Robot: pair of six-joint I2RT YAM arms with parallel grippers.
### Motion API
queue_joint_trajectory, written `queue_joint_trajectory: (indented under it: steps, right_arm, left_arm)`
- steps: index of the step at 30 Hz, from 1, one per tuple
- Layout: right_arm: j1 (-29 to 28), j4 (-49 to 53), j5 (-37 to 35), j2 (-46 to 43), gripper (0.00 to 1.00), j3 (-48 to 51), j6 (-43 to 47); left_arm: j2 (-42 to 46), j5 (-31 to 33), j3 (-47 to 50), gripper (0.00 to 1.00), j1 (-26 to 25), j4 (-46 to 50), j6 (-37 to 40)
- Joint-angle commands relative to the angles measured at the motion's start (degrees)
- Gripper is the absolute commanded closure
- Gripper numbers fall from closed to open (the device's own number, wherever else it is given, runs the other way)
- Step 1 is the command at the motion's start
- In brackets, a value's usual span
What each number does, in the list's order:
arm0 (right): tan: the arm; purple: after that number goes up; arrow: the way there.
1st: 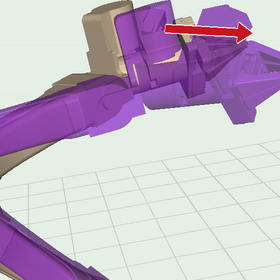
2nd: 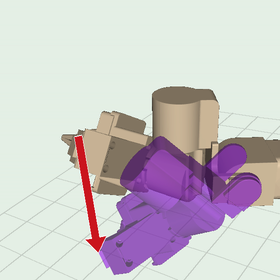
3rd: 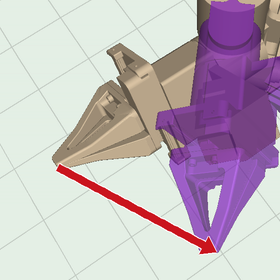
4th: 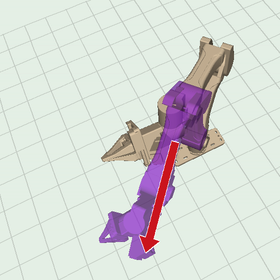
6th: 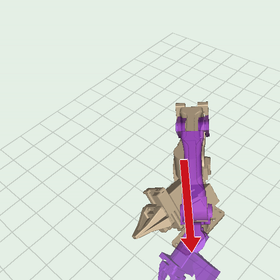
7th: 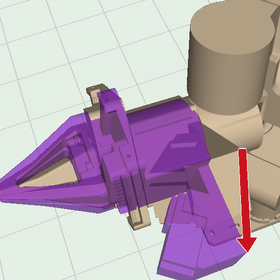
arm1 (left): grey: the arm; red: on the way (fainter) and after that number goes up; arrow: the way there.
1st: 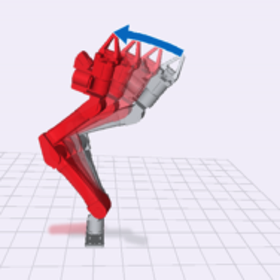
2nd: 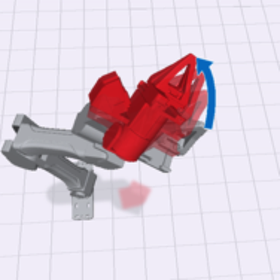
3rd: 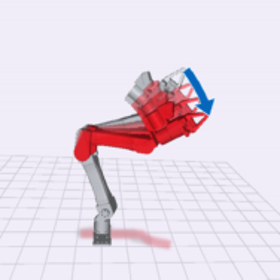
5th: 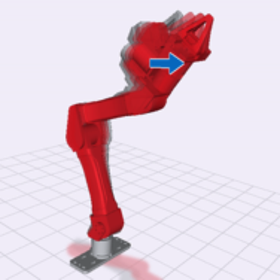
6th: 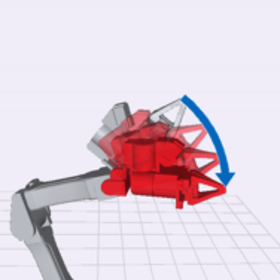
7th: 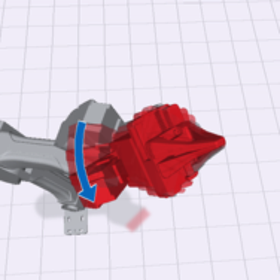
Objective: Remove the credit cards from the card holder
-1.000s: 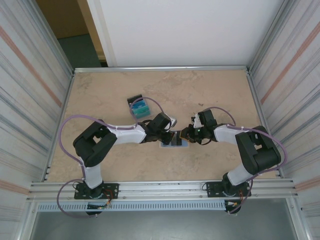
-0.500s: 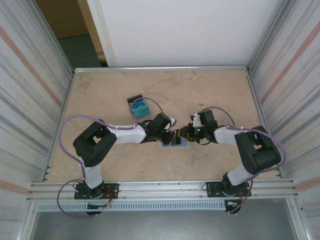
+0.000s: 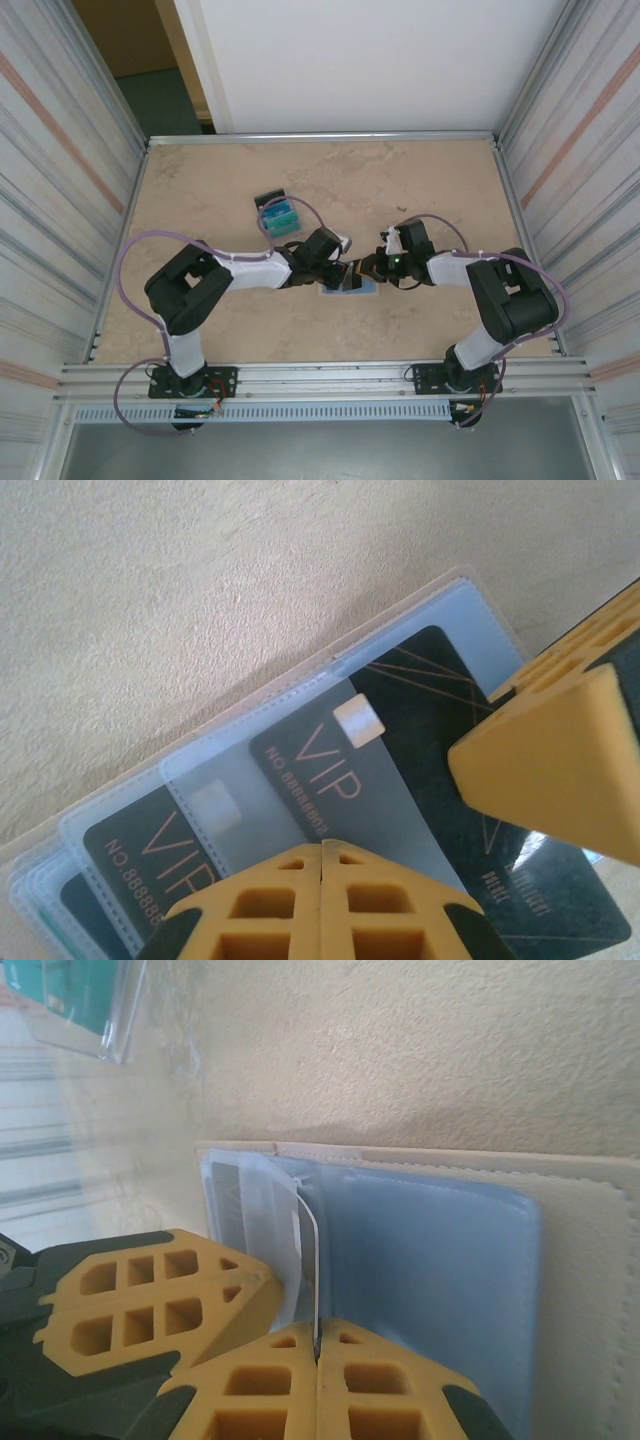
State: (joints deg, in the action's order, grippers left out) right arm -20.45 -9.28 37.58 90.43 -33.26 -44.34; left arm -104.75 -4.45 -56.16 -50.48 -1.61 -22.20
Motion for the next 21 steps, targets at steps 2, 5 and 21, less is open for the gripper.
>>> queue_joint_trajectory:
  steps: [2,5,21]
  right_arm:
    - [1.3,8.1,-2.6,-2.3,1.0,-1.6,3.6]
    - [1.8,10.6,-3.2,-3.9,1.0,-2.0,5.1]
    - [3.2,15.9,-6.0,-20.0,1.0,-1.7,11.0]
  left_arm:
    - [0.6,3.0,3.1,1.0,-0.1,6.8,-2.0]
    - [0.5,3.5,3.3,1.0,-0.1,6.5,-2.9]
    - [7.7,7.3,2.0,0.9,-0.1,8.2,-4.5]
